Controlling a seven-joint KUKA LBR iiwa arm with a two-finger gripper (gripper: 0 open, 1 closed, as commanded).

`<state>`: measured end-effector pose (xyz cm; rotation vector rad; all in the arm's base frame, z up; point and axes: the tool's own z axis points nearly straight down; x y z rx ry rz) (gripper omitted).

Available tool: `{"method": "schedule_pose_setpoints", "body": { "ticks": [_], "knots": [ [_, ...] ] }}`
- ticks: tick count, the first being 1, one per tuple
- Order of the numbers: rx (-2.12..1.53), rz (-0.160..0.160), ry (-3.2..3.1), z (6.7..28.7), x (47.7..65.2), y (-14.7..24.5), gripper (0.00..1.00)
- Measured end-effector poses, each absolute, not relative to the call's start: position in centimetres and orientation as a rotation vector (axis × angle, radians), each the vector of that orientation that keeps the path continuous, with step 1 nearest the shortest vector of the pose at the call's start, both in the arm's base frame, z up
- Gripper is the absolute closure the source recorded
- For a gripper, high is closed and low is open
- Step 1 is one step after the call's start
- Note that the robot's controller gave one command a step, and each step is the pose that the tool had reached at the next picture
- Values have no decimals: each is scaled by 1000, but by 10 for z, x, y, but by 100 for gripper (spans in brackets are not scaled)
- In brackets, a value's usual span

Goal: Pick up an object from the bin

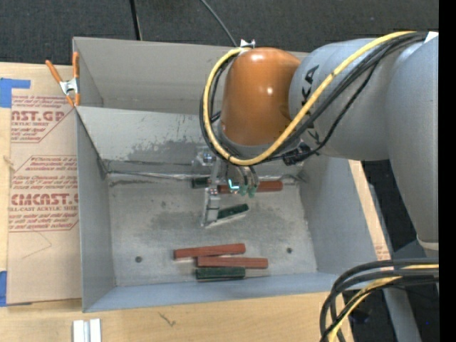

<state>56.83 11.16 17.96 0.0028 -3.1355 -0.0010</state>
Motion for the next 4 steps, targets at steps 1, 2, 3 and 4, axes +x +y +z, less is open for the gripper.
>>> {"method": "schedule_pose_setpoints", "body": {
  "ticks": [1,2,3,4],
  "knots": [
    [1,-2,-3143,184,570,111,0],
    [55,-2,-3148,129,552,85,0],
    [-183,-1,-3135,102,490,73,100],
    [-184,-1,-3135,102,490,73,100]
  ]
}}
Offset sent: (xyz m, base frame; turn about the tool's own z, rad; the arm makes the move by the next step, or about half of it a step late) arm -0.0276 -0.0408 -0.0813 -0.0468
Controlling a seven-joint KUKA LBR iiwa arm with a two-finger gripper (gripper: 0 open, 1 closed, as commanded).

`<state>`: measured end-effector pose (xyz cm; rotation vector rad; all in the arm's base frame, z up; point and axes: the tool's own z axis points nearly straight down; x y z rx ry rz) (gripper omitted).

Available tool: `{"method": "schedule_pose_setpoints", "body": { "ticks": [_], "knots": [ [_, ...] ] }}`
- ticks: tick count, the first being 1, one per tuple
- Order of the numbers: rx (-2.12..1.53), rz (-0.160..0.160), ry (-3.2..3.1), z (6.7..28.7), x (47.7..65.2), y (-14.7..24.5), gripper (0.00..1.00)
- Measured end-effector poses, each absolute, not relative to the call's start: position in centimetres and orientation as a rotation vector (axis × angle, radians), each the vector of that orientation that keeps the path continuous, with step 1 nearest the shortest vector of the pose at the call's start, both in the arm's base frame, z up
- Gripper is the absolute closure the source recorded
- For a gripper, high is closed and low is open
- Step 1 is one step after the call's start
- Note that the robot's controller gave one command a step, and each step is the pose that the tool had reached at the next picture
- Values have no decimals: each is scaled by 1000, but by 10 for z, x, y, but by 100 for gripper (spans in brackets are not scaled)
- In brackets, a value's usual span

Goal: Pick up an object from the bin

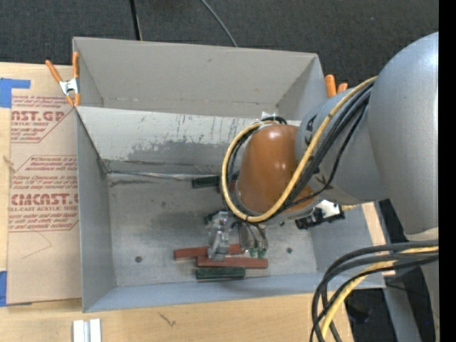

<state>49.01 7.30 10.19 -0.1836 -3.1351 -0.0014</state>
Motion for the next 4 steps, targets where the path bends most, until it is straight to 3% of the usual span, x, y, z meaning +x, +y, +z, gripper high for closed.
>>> {"method": "schedule_pose_setpoints", "body": {
  "ticks": [1,2,4],
  "knots": [
    [-322,-2,-3126,72,495,55,0],
    [-321,-3,-3124,74,496,55,100],
    [-168,8,-3142,74,498,70,100]
  ]
}}
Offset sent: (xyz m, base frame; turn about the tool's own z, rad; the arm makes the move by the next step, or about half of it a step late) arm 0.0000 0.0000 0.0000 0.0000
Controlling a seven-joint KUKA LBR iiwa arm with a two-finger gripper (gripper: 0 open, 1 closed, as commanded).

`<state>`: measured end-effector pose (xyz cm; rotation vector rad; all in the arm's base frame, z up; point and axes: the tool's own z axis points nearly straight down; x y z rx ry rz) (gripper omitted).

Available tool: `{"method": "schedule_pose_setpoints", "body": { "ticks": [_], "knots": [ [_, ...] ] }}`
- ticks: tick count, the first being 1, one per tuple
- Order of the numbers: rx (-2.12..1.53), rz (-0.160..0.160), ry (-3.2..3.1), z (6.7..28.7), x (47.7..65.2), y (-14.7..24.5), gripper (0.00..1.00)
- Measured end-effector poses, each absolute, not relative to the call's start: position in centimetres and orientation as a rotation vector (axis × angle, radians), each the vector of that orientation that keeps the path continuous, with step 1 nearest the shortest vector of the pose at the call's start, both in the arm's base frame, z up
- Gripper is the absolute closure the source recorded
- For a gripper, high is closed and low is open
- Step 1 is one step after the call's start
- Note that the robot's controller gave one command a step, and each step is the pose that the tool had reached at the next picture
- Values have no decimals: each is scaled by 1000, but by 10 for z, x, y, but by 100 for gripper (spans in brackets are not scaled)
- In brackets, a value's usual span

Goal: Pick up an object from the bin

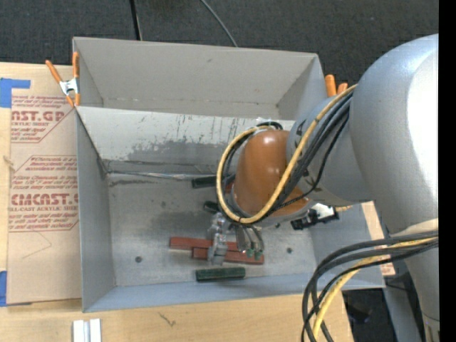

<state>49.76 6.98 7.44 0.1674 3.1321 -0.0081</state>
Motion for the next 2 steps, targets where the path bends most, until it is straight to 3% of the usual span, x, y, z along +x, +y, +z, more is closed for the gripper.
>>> {"method": "schedule_pose_setpoints", "body": {
  "ticks": [1,2],
  "knots": [
    [-126,-3,3134,74,502,99,100],
    [232,0,3133,94,501,112,100]
  ]
}}
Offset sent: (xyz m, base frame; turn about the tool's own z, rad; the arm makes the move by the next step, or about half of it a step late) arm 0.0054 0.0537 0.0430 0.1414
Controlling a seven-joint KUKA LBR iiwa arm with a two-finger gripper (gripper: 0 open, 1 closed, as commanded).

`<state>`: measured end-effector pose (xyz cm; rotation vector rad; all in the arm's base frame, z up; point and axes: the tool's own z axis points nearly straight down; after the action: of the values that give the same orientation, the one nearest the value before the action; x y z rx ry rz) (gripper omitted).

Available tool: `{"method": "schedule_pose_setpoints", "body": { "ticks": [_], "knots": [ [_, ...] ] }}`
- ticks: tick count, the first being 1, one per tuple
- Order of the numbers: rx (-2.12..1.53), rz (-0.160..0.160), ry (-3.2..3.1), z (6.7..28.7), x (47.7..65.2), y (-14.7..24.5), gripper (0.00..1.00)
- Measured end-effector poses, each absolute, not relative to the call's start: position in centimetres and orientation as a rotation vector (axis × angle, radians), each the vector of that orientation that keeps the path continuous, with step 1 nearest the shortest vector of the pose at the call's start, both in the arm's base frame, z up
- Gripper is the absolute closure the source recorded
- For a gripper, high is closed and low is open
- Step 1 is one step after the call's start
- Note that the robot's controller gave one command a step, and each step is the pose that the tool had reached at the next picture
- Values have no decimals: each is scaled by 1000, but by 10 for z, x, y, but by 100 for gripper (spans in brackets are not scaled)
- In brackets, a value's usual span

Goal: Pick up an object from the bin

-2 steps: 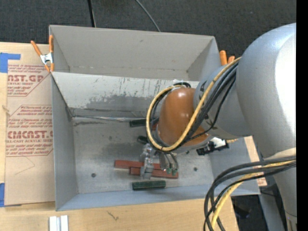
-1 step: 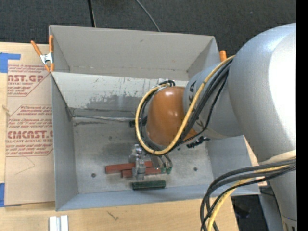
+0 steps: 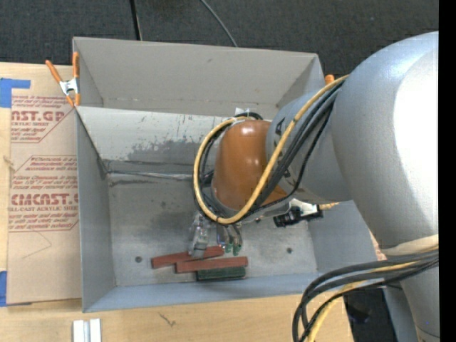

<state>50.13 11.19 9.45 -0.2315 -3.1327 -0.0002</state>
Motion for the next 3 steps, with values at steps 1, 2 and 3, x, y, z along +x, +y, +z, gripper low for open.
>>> {"method": "schedule_pose_setpoints", "body": {
  "ticks": [1,2,3],
  "knots": [
    [-295,0,-3127,124,501,103,100],
    [-739,-1,-3052,88,492,103,0],
    [-758,1,-3046,82,490,103,0]
  ]
}}
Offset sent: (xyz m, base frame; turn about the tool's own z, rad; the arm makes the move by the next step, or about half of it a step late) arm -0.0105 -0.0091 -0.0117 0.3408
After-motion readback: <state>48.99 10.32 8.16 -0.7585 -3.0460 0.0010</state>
